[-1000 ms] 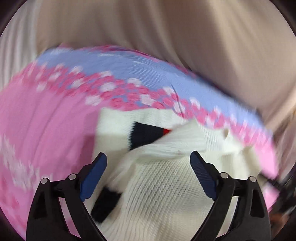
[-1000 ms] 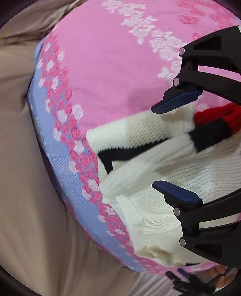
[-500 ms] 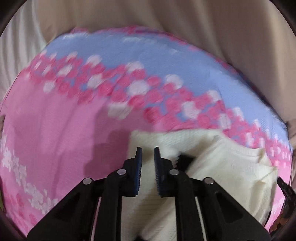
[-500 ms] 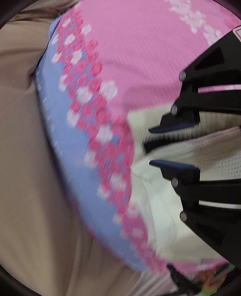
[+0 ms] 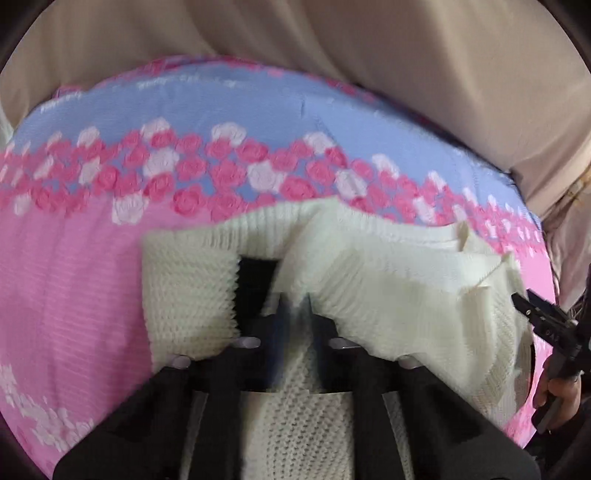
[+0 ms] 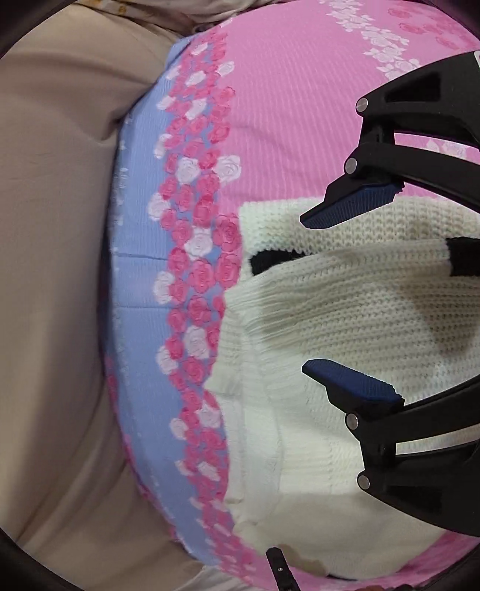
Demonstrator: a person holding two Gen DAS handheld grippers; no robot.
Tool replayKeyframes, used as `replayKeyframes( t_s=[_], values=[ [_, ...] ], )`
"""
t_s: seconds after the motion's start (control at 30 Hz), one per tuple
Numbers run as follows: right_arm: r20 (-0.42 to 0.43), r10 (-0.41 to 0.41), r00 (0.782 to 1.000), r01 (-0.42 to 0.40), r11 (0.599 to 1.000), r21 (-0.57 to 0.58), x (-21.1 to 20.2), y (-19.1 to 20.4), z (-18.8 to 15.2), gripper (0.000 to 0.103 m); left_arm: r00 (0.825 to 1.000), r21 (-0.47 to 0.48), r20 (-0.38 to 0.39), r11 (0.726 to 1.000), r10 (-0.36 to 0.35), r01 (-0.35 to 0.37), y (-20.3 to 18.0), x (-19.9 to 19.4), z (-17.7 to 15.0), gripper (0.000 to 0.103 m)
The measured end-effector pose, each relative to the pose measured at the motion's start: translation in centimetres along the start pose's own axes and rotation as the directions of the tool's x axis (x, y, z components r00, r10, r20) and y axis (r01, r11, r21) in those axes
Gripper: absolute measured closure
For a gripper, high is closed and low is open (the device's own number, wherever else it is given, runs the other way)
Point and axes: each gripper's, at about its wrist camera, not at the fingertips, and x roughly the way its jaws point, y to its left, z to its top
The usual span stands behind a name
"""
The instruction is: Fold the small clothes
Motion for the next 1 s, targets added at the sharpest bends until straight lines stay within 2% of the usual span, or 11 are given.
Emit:
replayKeyframes(
  t_s=[0.07, 0.1, 0.17, 0.27, 0.4, 0.47, 0.6, 0.7, 0.8, 0.9, 1.0],
  values=[
    [-0.055, 0.113, 0.992, -0.112, 0.993, 0.029, 0.7, -0.3, -0.1, 0.081, 0.999, -0.028, 0.038, 0.999, -0.034, 0.035, 0.4, -1.6, 0.2, 0.100],
    [-0.046, 0.128, 0.991, -0.126, 0.992, 0.031, -0.4, -0.3, 0.2, 0.091, 0.996, -0.055, 0.072, 0.997, -0.059, 0.063, 0.8, -3.1, 0.5, 0.100],
    [0.045, 0.207, 0.977, -0.208, 0.977, 0.036, -4.2, -0.7, 1.0, 0.093, 0.983, -0.113, 0.151, 0.986, -0.106, 0.124, 2.3, -6.6, 1.4, 0.100],
    [0.163, 0.308, 0.937, -0.331, 0.932, 0.144, -7.1, -3.0, 1.9, 0.094, 0.984, -0.194, 0.168, 0.977, -0.051, 0.084, 4.8, -7.6, 2.6, 0.100],
    [-0.055, 0.264, 0.963, -0.239, 0.929, 0.281, 1.7, -4.8, 1.7, 0.094, 0.999, -0.222, -0.019, 0.974, 0.034, -0.038, 6.5, -0.5, 2.8, 0.099],
    [-0.070, 0.247, 0.967, -0.216, 0.930, 0.299, 2.5, -4.7, 1.4, 0.093, 0.997, -0.186, -0.027, 0.980, 0.067, -0.071, 6.0, 0.8, 1.9, 0.098],
    [0.020, 0.133, 0.991, -0.134, 0.965, 0.227, -2.6, -3.6, 1.8, 0.056, 0.995, -0.137, 0.071, 0.989, 0.075, -0.065, 4.2, -2.9, 0.7, 0.092],
    [0.103, 0.045, 0.994, -0.060, 0.987, 0.148, -6.0, -1.6, 0.7, 0.041, 0.978, -0.118, 0.144, 0.984, 0.151, -0.135, 2.5, -5.8, -0.7, 0.058],
    [0.118, 0.089, 0.989, -0.101, 0.989, 0.104, -6.4, 0.9, -0.5, 0.045, 0.977, -0.160, 0.166, 0.981, 0.133, -0.107, 1.2, -6.9, -2.7, 0.055],
    [0.032, 0.195, 0.980, -0.196, 0.980, 0.021, -4.8, 4.2, -1.7, 0.074, 0.990, -0.113, 0.116, 0.992, 0.075, -0.061, -1.1, -6.0, -5.0, 0.055],
    [-0.040, 0.113, 0.993, -0.114, 0.993, -0.026, -2.5, 4.3, -3.5, 0.081, 0.981, 0.015, 0.042, 0.982, 0.189, -0.190, -1.7, -3.9, -6.6, 0.058]
  ],
)
